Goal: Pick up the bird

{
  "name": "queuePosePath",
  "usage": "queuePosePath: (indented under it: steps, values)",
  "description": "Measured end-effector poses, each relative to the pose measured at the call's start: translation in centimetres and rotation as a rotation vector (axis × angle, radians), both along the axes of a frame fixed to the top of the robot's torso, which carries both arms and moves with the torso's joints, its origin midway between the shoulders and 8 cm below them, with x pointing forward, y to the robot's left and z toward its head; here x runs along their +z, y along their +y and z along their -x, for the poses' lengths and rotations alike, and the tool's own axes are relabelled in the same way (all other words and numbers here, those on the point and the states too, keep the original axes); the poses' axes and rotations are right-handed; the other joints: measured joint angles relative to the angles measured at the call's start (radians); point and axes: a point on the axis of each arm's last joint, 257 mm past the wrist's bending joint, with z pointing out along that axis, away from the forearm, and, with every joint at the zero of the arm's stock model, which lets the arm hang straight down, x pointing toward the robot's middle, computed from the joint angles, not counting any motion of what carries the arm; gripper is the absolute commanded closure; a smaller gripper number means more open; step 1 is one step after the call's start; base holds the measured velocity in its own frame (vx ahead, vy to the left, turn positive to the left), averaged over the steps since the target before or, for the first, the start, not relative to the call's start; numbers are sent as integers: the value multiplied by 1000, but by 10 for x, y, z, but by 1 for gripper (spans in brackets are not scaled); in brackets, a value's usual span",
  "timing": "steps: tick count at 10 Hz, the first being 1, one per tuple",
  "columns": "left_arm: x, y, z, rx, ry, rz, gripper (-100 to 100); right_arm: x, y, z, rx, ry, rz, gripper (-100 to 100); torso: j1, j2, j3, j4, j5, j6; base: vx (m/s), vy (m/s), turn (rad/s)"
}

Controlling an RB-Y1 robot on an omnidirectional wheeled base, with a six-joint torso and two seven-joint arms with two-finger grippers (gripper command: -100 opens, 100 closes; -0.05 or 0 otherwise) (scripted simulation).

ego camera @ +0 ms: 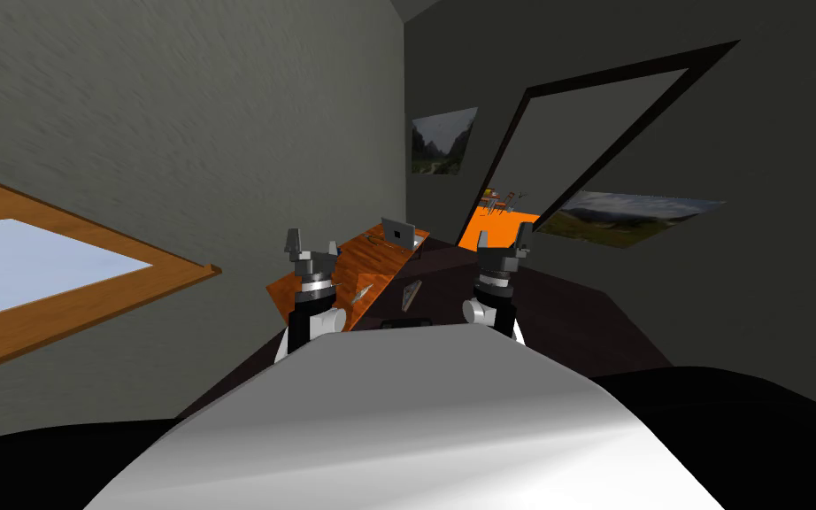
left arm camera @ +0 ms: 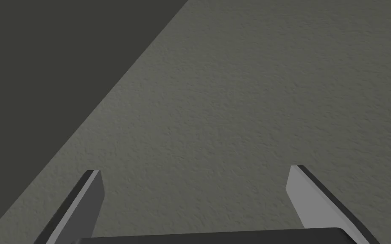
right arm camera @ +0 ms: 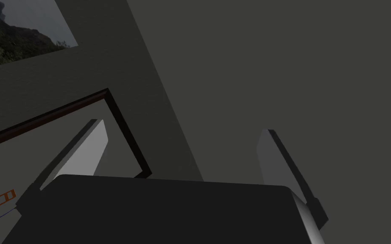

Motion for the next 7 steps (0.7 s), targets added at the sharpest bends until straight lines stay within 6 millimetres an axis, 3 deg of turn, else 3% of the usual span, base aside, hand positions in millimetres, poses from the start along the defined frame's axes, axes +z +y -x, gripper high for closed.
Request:
queuePosePath:
  steps: [2,4,7]
  values:
    - [-25,11,-10,11,74,-45,-100,0,0,0,0,0,0,0,-5,-3,-2,-1,-1,0,57,-78,22]
    - [-36,15,-15,24,121,-65,-100,0,0,0,0,0,0,0,-4,-4,-2,-1,-1,0,60,-73,13]
    - [-78,37,-26,67,244,-91,-100,0,0,0,0,0,0,0,-5,-5,-3,-1,-1,0,70,-77,12]
